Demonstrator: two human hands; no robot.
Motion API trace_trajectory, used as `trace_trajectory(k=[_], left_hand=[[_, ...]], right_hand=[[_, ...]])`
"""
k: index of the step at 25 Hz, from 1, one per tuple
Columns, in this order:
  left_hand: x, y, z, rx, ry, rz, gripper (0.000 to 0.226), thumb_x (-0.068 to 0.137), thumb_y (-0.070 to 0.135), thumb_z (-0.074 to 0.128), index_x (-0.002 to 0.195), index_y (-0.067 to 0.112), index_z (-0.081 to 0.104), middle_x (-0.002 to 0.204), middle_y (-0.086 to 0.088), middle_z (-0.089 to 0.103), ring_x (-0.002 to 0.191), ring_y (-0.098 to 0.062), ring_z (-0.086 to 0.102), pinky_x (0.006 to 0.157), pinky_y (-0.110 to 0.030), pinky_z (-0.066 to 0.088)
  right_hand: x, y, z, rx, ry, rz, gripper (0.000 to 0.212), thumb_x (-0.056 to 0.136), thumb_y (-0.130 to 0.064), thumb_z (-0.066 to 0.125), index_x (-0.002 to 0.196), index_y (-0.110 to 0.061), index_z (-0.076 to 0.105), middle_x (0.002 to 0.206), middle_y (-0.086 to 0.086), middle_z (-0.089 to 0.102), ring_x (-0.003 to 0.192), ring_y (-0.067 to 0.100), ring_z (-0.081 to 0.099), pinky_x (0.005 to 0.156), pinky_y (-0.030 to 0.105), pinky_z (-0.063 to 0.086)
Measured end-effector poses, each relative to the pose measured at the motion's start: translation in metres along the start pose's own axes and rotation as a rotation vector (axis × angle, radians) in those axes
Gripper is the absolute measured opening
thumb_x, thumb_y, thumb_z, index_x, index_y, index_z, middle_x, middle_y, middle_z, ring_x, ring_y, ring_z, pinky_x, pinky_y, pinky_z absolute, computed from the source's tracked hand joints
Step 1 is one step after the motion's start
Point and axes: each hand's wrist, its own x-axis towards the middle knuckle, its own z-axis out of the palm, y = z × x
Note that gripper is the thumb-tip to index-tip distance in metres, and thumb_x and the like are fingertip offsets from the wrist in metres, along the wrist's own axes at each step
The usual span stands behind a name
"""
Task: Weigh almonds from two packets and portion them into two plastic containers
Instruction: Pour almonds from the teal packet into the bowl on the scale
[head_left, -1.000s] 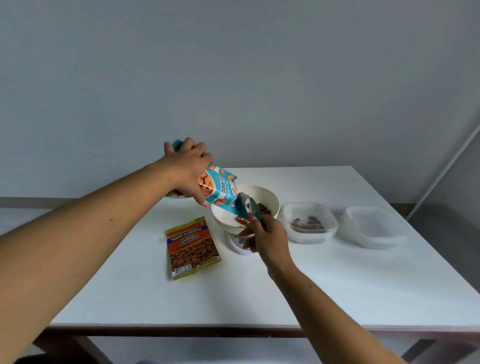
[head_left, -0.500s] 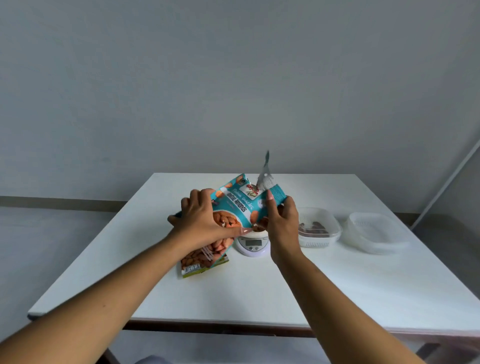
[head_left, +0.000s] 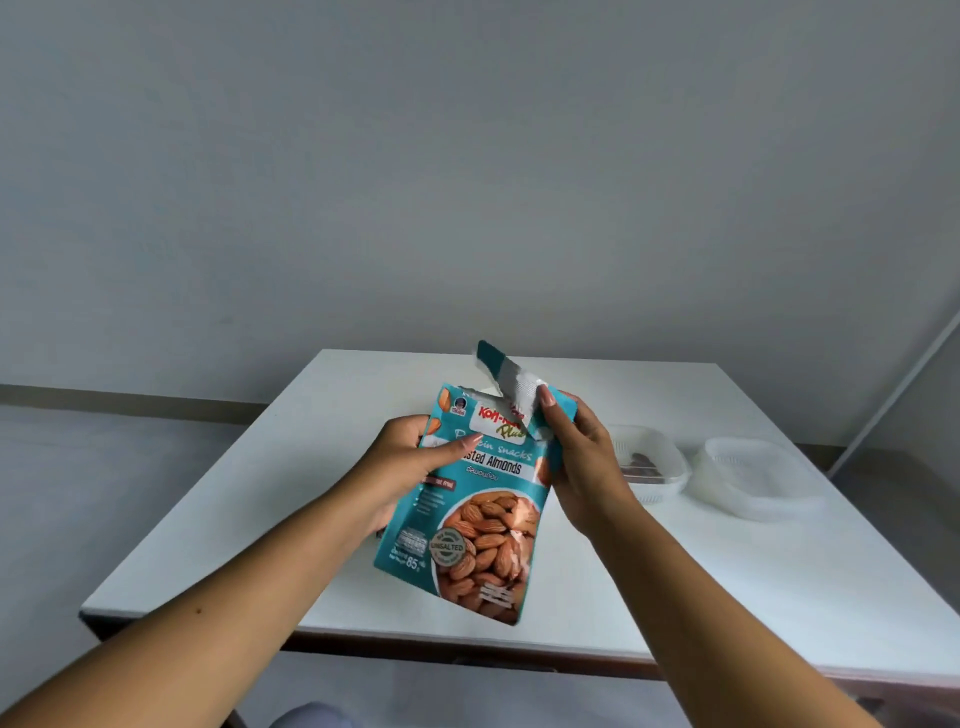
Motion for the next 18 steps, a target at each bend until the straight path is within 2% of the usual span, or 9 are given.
trace_trajectory(k=[2, 5, 7, 10, 13, 15, 18], left_hand=[[-0.003, -0.003, 0.005, -0.072, -0.016, -0.021, 0.016, 0.083, 0.020, 0.071, 0.094, 0.010, 0.067, 0.091, -0.012, 0.077, 0.074, -0.024, 0.075, 0.057, -0.028, 0.059], [-0.005, -0.006, 0.005, -0.160, -0.033, -0.016, 0.015, 0.087, 0.022, 0.066, 0.094, 0.009, 0.068, 0.091, -0.012, 0.077, 0.073, -0.021, 0.074, 0.061, -0.029, 0.060], [-0.007, -0.006, 0.004, -0.206, -0.043, -0.019, 0.014, 0.090, 0.021, 0.063, 0.093, 0.008, 0.069, 0.090, -0.012, 0.077, 0.072, -0.021, 0.074, 0.061, -0.029, 0.060], [-0.008, -0.004, 0.004, -0.221, -0.018, 0.010, 0.012, 0.090, 0.019, 0.063, 0.090, 0.008, 0.069, 0.091, -0.015, 0.076, 0.073, -0.024, 0.073, 0.063, -0.033, 0.060], [-0.007, -0.005, 0.005, -0.219, 0.015, 0.034, 0.013, 0.087, 0.020, 0.066, 0.092, 0.008, 0.069, 0.096, -0.017, 0.076, 0.079, -0.029, 0.073, 0.067, -0.036, 0.059], [-0.006, -0.005, 0.006, -0.250, 0.035, 0.034, 0.012, 0.087, 0.020, 0.066, 0.091, 0.009, 0.069, 0.094, -0.015, 0.076, 0.078, -0.028, 0.074, 0.065, -0.035, 0.060], [-0.006, -0.005, 0.005, -0.269, 0.099, 0.061, 0.014, 0.086, 0.022, 0.068, 0.091, 0.008, 0.069, 0.091, -0.012, 0.077, 0.075, -0.024, 0.073, 0.062, -0.032, 0.058]], right_hand=[[-0.001, -0.005, -0.006, 0.083, -0.079, 0.079, 0.039, 0.085, -0.034, 0.062, 0.115, -0.010, 0.057, 0.099, 0.010, 0.071, 0.085, 0.029, 0.072, 0.072, 0.042, 0.061], [-0.001, -0.009, -0.013, 0.020, -0.167, 0.097, 0.038, 0.087, -0.033, 0.059, 0.116, -0.009, 0.057, 0.097, 0.008, 0.072, 0.087, 0.029, 0.071, 0.077, 0.043, 0.059], [0.000, -0.012, -0.015, -0.057, -0.191, 0.085, 0.029, 0.090, -0.031, 0.056, 0.111, -0.011, 0.060, 0.098, 0.008, 0.073, 0.089, 0.029, 0.071, 0.080, 0.045, 0.058], [0.004, -0.014, -0.013, -0.234, -0.124, 0.038, 0.023, 0.091, -0.031, 0.058, 0.104, -0.012, 0.058, 0.104, 0.012, 0.071, 0.091, 0.032, 0.072, 0.082, 0.050, 0.058], [0.004, -0.011, -0.008, -0.390, -0.050, -0.018, 0.033, 0.088, -0.032, 0.063, 0.111, -0.011, 0.054, 0.110, 0.014, 0.068, 0.090, 0.030, 0.073, 0.080, 0.053, 0.058], [0.003, -0.008, -0.005, -0.450, 0.002, -0.050, 0.038, 0.086, -0.032, 0.065, 0.115, -0.011, 0.054, 0.112, 0.012, 0.067, 0.089, 0.029, 0.073, 0.076, 0.052, 0.060], [-0.002, -0.004, 0.000, -0.497, 0.055, -0.101, 0.033, 0.086, -0.031, 0.065, 0.113, -0.015, 0.054, 0.113, 0.008, 0.065, 0.090, 0.026, 0.073, 0.073, 0.045, 0.061]])
